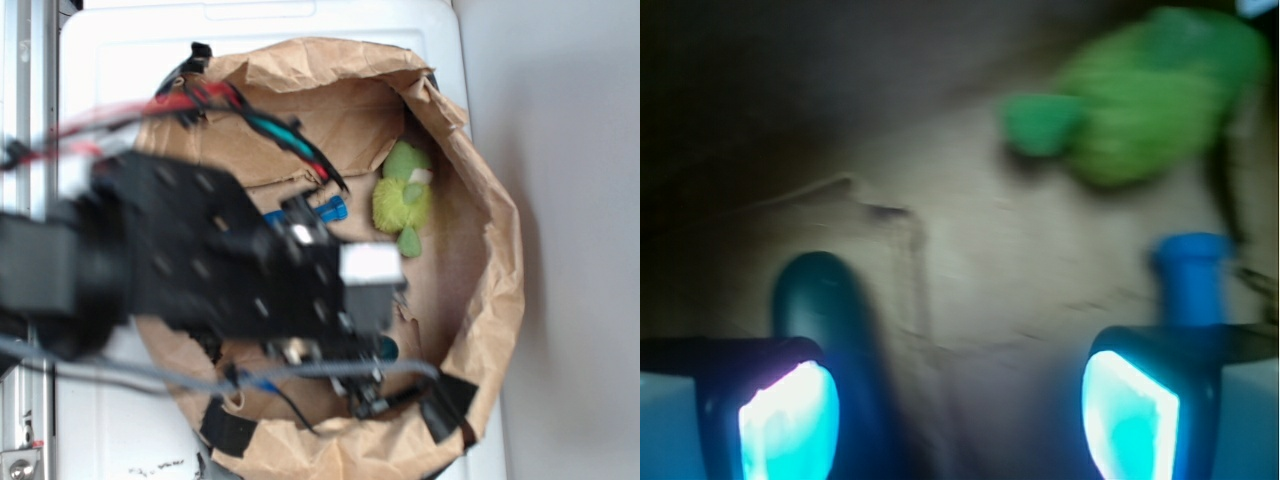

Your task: Grab the plastic pickle.

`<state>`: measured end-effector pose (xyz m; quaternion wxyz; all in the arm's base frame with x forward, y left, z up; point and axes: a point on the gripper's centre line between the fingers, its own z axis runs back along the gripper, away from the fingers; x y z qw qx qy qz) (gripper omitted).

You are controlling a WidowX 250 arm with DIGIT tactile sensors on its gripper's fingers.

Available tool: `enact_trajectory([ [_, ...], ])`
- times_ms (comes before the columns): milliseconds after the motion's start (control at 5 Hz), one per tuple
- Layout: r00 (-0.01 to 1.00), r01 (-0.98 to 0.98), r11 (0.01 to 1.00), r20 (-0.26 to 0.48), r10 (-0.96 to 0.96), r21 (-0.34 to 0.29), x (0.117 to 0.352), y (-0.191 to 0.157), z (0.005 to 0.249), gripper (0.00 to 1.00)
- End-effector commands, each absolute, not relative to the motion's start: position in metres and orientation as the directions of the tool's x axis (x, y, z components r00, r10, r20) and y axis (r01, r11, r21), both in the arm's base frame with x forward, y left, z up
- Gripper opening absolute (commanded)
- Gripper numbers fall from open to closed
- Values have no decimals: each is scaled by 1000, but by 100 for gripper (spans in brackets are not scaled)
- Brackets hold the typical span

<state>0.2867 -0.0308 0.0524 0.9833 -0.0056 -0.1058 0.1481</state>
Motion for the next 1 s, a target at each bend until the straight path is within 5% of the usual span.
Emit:
enact_trajectory([
  [0,939,-260,961,207,274,-94,311,-53,64,100],
  [200,935,-279,960,217,279,-32,335,-46,33,73],
  [400,908,-334,943,268,321,2,343,-29,17,0],
  [800,907,-344,936,234,350,-71,344,-21,52,0],
])
